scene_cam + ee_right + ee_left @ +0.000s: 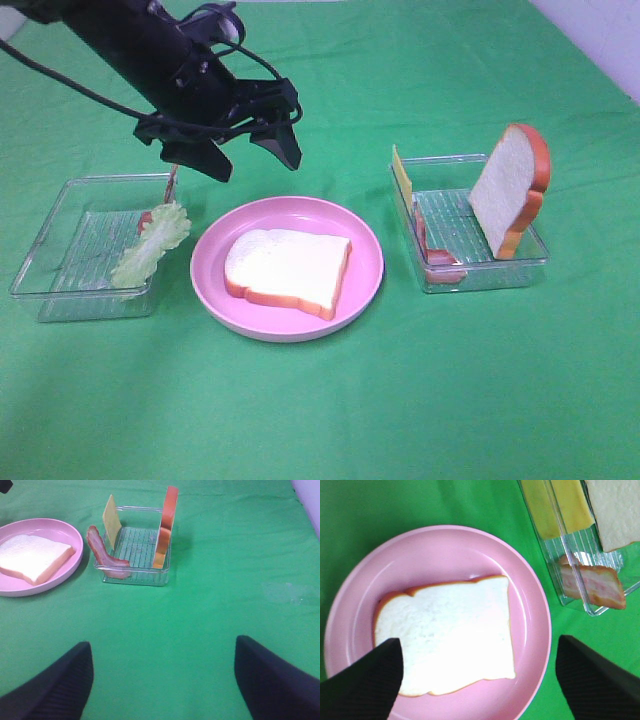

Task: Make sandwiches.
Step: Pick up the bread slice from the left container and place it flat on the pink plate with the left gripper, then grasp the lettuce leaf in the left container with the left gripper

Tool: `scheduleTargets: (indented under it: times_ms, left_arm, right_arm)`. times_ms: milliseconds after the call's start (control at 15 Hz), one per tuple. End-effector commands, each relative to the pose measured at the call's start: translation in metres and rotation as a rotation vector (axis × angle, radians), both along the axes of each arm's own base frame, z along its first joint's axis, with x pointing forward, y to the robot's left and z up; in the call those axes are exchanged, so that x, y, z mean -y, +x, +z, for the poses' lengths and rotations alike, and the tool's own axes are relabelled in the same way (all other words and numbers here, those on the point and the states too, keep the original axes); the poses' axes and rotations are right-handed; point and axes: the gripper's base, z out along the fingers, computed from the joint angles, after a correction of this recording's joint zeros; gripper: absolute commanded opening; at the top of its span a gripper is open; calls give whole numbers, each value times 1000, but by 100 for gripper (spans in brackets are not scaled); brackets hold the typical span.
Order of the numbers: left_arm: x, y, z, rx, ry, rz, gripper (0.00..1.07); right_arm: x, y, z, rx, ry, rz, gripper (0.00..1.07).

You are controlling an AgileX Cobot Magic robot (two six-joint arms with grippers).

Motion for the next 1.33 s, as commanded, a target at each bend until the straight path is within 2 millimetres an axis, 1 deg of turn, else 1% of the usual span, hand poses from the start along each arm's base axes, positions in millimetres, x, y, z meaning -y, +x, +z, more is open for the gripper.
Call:
scheduleTargets:
  times_ms: [67,133,200,267,333,533,667,800,933,1000,1133,1267,1333]
  left_arm:
    - [-6,-5,22,-62,110,1,79]
    - [-11,-8,29,-110,167,-5,79]
    - [-12,-9,31,-124,191,-11,79]
    - [-20,-15,36,-183,282,-39,79]
    - [-24,-16,34,-203,333,-50,79]
    - [-31,-15,31,-190,411,-43,79]
    - [-30,-12,17,-217,439,-42,79]
    - [-24,-14,5,-233,481,-71,79]
    - [-8,-18,-14,-220,592,-126,79]
    - [-4,-18,-21,-216,632,-129,79]
    - [-2,-16,-36,-241,664,-106,79]
    - [-2,-15,-46,-263,679,-92,79]
    - [-2,-14,-53,-274,693,-86,77]
  right_arm:
    - [0,-1,-1,19,-9,2,74]
    - [0,-1,-1,19,-9,2,74]
    - [0,-1,-1,19,-9,2,74]
    - [0,-1,-1,19,-9,2,74]
    - [0,-1,-1,19,-9,2,74]
    - [0,-1,-1,19,-9,2,74]
    - [0,-1,-1,19,-9,2,74]
    - [0,-1,-1,19,-9,2,74]
    - [0,-1,-1,19,-9,2,74]
    - [0,-1,-1,19,-9,2,74]
    - [0,-1,-1,19,-9,2,74]
    - [0,-1,-1,19,-9,2,74]
    - [0,-1,-1,19,-9,2,74]
